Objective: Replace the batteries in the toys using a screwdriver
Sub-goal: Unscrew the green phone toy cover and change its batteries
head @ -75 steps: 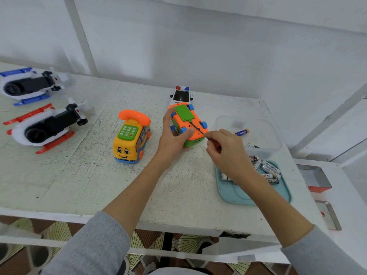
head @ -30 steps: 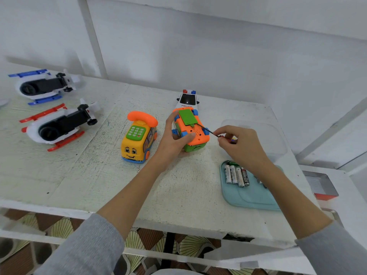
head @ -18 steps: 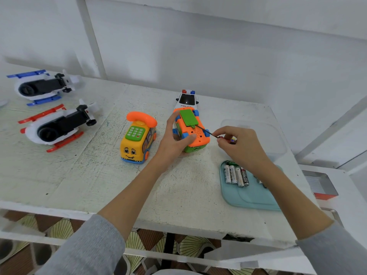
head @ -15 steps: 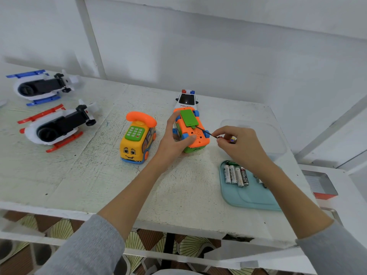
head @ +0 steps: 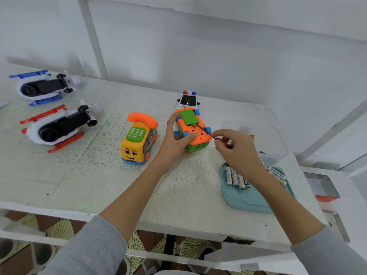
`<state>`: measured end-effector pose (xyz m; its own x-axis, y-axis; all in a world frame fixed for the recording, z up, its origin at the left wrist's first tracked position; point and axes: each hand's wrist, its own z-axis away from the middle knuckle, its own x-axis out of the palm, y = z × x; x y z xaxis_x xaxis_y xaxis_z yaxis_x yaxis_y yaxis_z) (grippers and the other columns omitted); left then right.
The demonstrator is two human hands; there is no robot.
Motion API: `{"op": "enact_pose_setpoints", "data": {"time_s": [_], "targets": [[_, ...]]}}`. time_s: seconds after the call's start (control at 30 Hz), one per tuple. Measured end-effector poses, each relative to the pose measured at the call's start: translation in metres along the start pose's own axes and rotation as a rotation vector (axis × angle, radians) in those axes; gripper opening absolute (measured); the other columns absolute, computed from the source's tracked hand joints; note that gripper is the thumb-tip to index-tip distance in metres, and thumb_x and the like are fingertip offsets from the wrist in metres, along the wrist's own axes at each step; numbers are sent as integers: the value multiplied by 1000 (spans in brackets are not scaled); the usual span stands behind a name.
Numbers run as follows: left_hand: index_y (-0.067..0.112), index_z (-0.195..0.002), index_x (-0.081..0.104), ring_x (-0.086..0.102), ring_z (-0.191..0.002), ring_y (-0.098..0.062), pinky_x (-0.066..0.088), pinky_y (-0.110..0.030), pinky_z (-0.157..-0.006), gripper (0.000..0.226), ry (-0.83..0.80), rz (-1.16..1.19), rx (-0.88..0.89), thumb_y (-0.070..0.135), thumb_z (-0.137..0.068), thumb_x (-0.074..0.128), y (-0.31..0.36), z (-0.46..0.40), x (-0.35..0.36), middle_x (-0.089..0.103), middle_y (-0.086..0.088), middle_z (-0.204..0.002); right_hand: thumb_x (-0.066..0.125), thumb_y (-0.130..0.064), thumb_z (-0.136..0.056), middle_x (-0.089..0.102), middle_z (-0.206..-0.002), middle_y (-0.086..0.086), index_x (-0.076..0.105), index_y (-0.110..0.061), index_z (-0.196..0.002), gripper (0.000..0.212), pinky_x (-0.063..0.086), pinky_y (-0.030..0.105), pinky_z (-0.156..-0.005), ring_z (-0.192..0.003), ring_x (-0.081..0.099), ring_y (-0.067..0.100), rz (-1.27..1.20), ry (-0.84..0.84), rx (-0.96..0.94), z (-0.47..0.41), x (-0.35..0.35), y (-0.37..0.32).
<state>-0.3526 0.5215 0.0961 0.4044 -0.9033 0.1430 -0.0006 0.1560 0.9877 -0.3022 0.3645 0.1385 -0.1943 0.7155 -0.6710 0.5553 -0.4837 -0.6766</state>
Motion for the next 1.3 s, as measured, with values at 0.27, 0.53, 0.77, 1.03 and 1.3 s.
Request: {"op": "enact_pose_setpoints", "data": {"time_s": [0.27,0.53,0.77,1.03,1.3], "targets": [[41,-142,23,66,-75,2,51,-15,-55,72,-77,-98,26,10,-90,63,6,0,-4,54,6,-102,55,-10,-89,53,-70,-5,61,-26,-116,32,39,18,-53,-45,39,6,-6,-89,15,-9,-4,7],[48,-135,24,63,-77,7,51,-13,-59,71,-247,-327,61,13,-89,66,13,4,-14,53,13,-100,42,-11,-95,51,-74,3,50,-33,-130,42,33,11,-47,-44,40,0,12,-274,52,-16,-4,15],[37,-144,21,60,-71,17,47,-7,-57,75,-262,-410,85,11,-89,65,15,4,-15,50,17,-99,52,-11,-92,55,-74,2,57,-30,-124,37,34,8,-52,-48,40,0,21,-228,27,-12,-8,15],[41,-141,24,59,-92,0,52,-10,-68,77,-154,-398,181,12,-86,69,16,-8,-15,48,13,-116,51,-9,-91,54,-74,-2,59,-33,-117,36,33,8,-46,-46,39,0,28,-280,53,5,-39,10],[30,-146,23,59,-106,1,53,-15,-80,79,-46,-346,325,8,-86,69,17,-18,-10,47,21,-125,54,-11,-89,48,-67,-6,62,-35,-114,36,33,10,-49,-46,39,1,110,-471,124,22,-57,22]]}}
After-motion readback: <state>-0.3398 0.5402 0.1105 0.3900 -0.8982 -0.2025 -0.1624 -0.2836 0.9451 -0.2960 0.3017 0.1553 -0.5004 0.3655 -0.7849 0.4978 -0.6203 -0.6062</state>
